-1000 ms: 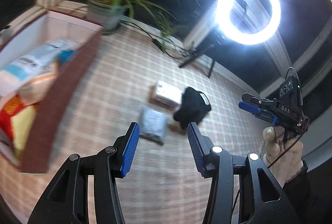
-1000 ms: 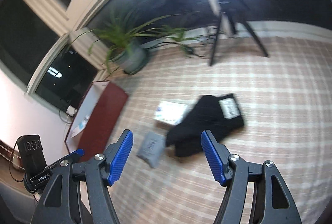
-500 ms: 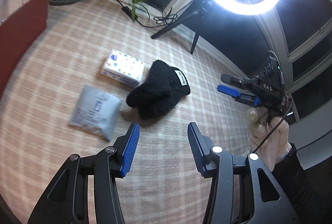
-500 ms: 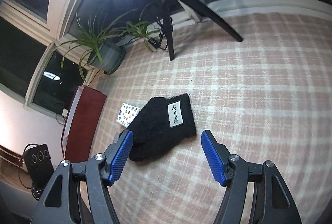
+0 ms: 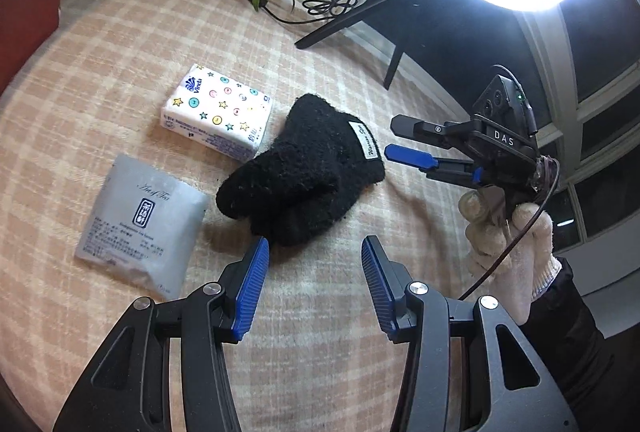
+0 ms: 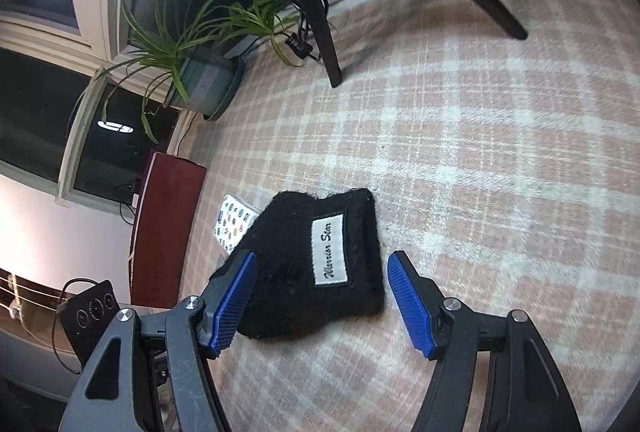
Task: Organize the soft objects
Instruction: 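Move both tools to the black glove on the tablecloth, then close the right tool on the black glove's cuff and lift it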
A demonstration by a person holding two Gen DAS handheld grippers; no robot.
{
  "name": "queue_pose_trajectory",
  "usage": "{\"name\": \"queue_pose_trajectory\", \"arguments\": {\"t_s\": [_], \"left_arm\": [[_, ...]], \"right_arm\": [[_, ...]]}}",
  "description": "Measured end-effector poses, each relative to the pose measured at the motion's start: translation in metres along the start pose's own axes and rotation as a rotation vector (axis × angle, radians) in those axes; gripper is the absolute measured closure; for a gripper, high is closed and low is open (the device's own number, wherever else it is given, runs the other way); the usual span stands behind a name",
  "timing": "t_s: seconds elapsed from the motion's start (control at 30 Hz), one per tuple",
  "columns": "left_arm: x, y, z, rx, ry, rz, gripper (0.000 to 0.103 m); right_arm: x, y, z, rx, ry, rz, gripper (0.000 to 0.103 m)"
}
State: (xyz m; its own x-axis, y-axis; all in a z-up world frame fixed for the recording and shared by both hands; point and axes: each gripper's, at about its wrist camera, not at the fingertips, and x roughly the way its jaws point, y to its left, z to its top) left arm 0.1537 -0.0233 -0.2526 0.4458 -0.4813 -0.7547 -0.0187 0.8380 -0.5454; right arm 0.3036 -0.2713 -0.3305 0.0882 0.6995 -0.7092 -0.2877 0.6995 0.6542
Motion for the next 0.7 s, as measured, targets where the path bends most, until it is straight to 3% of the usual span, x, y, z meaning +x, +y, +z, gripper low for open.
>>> {"name": "queue_pose_trajectory", "arguments": {"t_s": [0.33, 0.7], "left_arm": [[0.022, -0.005, 0.011, 0.018, 0.019, 0.006, 0.056], [0.038, -0.005, 0.028, 0.031, 0.0, 0.026, 0.056]], "right_arm": [[0.017, -0.011, 0.005, 0.034, 0.04, 0.09, 0.058], [0.003, -0.001, 0.01, -0.004, 0.059, 0.136, 0.063]]}}
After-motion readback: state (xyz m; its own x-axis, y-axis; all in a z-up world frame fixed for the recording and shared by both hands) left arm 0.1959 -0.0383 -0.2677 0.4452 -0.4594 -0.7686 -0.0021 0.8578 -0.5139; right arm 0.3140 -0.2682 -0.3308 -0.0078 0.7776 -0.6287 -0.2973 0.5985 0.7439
